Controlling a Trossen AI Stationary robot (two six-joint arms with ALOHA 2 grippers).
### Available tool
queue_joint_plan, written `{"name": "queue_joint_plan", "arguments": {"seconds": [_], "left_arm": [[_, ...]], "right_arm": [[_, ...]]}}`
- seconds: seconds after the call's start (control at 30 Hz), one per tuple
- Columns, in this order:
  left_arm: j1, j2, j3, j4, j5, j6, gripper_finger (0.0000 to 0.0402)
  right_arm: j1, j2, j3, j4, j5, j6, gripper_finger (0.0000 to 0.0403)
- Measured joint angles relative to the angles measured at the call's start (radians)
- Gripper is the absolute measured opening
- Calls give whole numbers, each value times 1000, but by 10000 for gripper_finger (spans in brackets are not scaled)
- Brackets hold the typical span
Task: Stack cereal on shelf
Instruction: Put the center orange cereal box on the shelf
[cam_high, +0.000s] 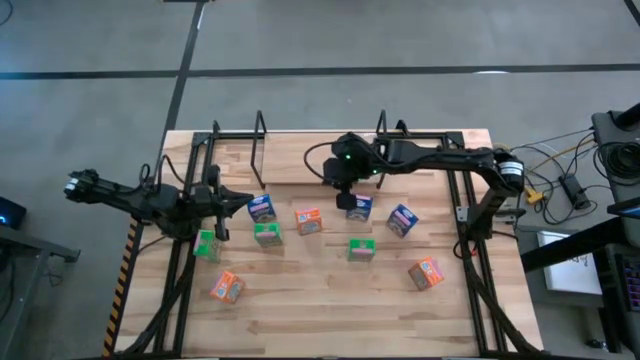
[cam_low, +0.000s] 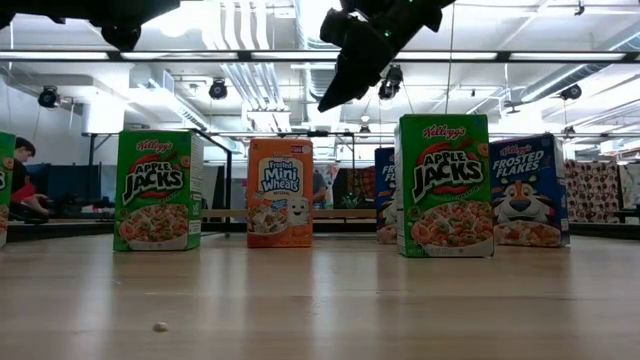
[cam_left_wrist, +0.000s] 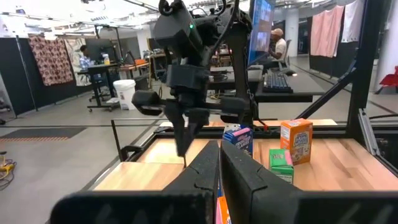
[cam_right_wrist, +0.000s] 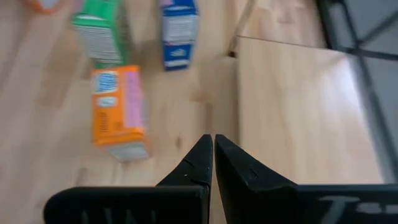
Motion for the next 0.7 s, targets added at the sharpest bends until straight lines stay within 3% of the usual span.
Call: {"name": "queue_joint_plan", "arguments": {"seconds": [0.17,0.5,0.7], "left_arm": [[0,0,0,0,0,0,0],[0,1,10,3,0,-8,0],[0,3,9,3,0,-9,0]], "right_arm": [[8,10,20,2,-85,9,10],[72,11,-16,39,-82,23,64],[169,11,-133,282,7,-22,58]]}}
